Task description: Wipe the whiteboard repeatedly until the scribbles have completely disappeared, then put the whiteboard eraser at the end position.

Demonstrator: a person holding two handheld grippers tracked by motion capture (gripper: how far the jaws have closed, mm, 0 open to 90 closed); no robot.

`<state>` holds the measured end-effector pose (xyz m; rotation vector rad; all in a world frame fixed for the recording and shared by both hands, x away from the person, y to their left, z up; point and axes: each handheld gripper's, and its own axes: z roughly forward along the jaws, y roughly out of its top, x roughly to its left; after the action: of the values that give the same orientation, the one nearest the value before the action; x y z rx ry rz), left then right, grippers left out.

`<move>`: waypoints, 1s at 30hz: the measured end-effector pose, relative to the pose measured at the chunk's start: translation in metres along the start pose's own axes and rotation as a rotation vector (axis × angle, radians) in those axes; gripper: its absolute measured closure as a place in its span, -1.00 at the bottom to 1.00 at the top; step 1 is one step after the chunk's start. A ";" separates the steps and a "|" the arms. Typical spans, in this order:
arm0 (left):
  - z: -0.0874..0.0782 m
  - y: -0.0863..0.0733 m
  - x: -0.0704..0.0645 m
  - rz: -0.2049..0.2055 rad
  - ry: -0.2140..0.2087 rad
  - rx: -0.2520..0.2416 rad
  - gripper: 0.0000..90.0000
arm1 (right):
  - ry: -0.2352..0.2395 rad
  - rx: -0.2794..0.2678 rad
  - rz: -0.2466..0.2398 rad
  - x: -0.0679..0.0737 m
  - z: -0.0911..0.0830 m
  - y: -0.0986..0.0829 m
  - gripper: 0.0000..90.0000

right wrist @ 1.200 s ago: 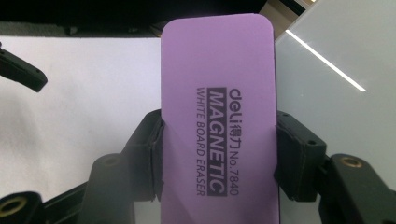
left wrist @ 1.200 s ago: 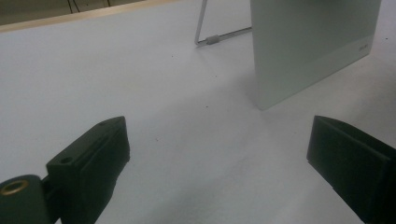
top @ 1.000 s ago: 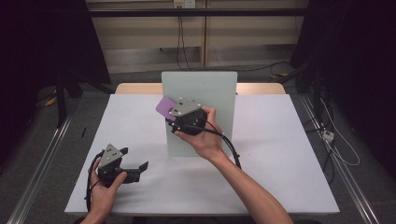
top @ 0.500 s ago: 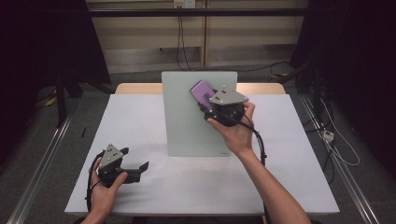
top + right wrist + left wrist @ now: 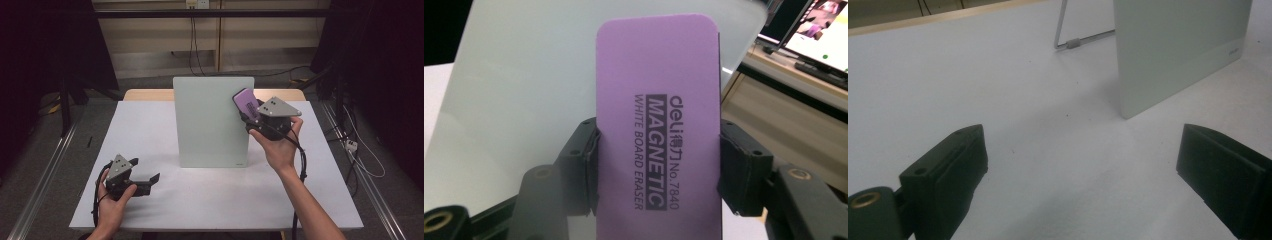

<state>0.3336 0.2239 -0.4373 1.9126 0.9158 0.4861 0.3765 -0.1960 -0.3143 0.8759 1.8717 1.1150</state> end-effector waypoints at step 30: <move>0.001 -0.001 0.001 -0.013 0.000 0.006 -0.86 | 0.290 0.102 0.029 0.029 0.003 -0.027 -0.06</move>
<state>0.3343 0.2245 -0.4383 1.9109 0.9300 0.4759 0.3614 -0.1806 -0.3480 0.8352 2.1745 1.2255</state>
